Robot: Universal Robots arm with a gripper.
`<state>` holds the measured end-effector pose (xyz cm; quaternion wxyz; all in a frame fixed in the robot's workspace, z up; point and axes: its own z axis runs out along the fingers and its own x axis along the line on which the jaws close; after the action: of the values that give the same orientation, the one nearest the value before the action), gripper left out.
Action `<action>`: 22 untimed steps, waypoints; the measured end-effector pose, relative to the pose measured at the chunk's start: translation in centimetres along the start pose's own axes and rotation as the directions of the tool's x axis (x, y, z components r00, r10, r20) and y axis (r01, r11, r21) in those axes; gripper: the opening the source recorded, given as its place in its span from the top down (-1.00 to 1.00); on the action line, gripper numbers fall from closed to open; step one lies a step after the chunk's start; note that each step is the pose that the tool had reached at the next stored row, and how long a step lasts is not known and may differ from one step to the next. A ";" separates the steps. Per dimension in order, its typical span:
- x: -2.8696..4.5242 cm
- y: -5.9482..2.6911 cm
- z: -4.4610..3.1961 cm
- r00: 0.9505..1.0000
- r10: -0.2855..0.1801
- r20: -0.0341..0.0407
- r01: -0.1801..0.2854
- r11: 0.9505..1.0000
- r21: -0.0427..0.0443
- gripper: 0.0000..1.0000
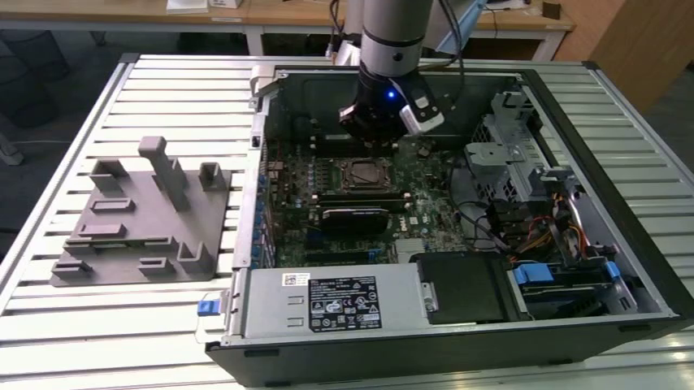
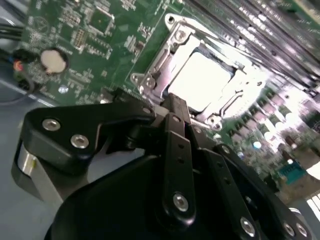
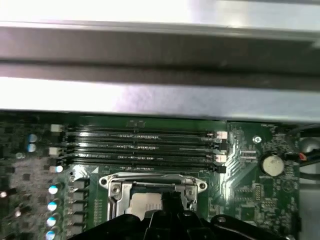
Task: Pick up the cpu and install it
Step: 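Install the second cpu locking lever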
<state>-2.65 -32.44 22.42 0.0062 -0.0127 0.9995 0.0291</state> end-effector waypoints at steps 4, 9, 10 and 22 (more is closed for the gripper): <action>0.00 -0.18 -0.46 1.000 0.000 0.000 0.000 1.000 0.000 0.78; 0.02 -0.97 -0.51 1.000 0.000 0.000 0.000 1.000 0.000 0.78; 0.02 -1.12 -0.51 1.000 0.000 0.000 0.000 1.000 0.000 0.78; 0.05 -2.19 -0.89 1.000 0.000 0.000 0.000 1.000 0.000 0.78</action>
<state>-2.65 -34.68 23.19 0.0061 -0.0127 0.9995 0.0290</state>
